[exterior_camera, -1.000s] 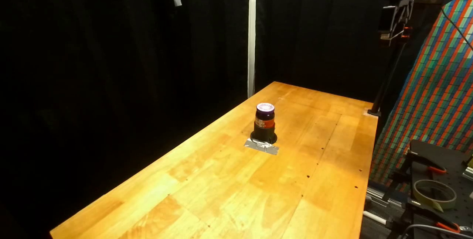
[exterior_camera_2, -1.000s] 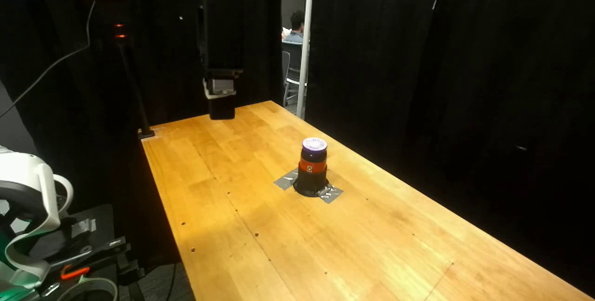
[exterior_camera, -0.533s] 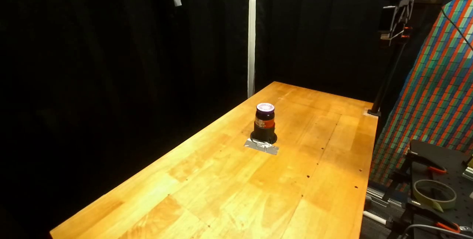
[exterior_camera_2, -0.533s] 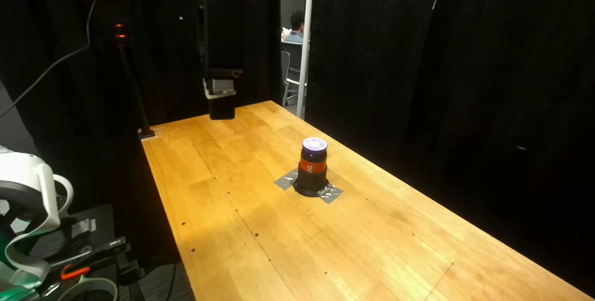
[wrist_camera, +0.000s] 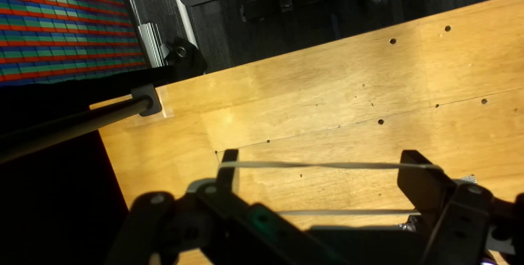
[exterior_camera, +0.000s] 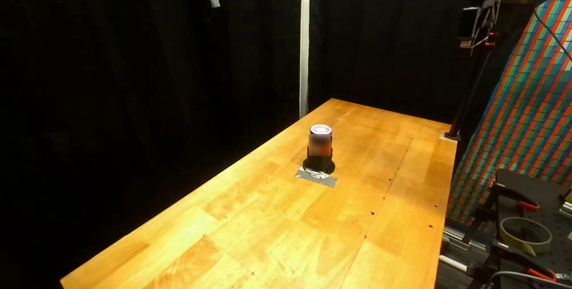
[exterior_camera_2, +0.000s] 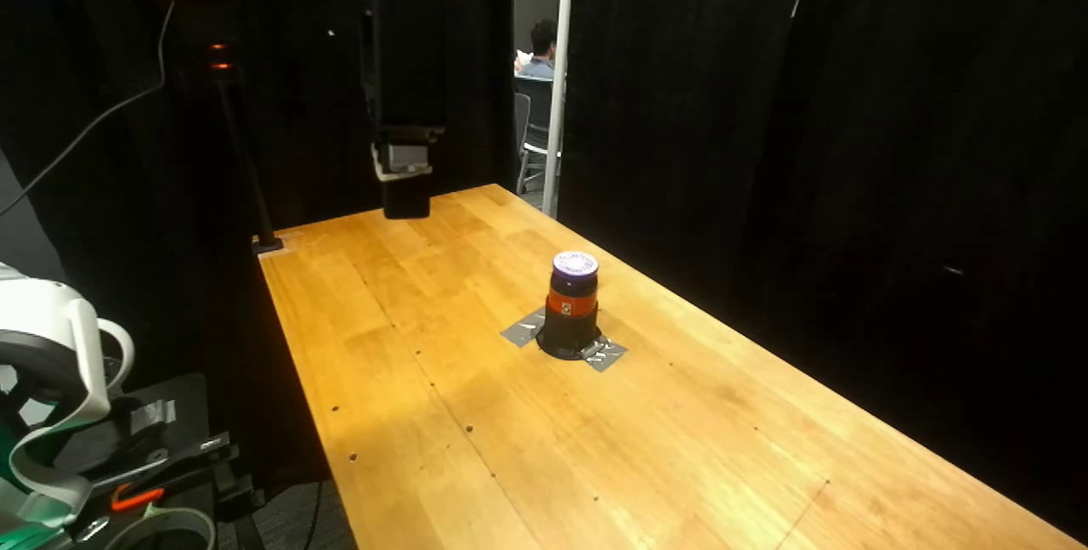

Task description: Put the elastic rubber on the object

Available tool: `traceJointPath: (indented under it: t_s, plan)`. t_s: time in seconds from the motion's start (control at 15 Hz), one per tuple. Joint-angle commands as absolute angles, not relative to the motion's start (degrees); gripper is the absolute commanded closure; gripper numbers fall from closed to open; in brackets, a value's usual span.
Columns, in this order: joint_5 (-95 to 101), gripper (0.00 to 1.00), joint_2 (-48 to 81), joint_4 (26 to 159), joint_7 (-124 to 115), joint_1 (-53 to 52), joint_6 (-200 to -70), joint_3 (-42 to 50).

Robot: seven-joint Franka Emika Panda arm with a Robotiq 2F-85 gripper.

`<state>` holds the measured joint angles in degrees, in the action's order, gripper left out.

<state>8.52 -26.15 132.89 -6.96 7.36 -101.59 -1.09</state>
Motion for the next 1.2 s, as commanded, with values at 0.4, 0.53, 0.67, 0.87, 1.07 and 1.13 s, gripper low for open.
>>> traceJointPath:
  t_s: [0.4, 0.53, 0.67, 0.87, 1.07, 1.13]
  plan:
    - [8.9, 0.0, -26.1, 132.8, -7.3, 6.3, -101.4, -0.2]
    - [8.9, 0.0, -26.1, 132.8, -7.3, 6.3, -101.4, -0.2]
    - [8.9, 0.0, -26.1, 132.8, -7.3, 6.3, -101.4, -0.2]
    - [6.0, 0.0, -22.7, 130.9, -8.9, 3.9, -104.1, -2.2]
    - [2.0, 0.0, -14.4, 126.8, -10.8, 0.4, -109.6, -4.6]
    - [0.8, 0.0, -11.6, 125.2, -11.2, -0.6, -111.2, -5.2]
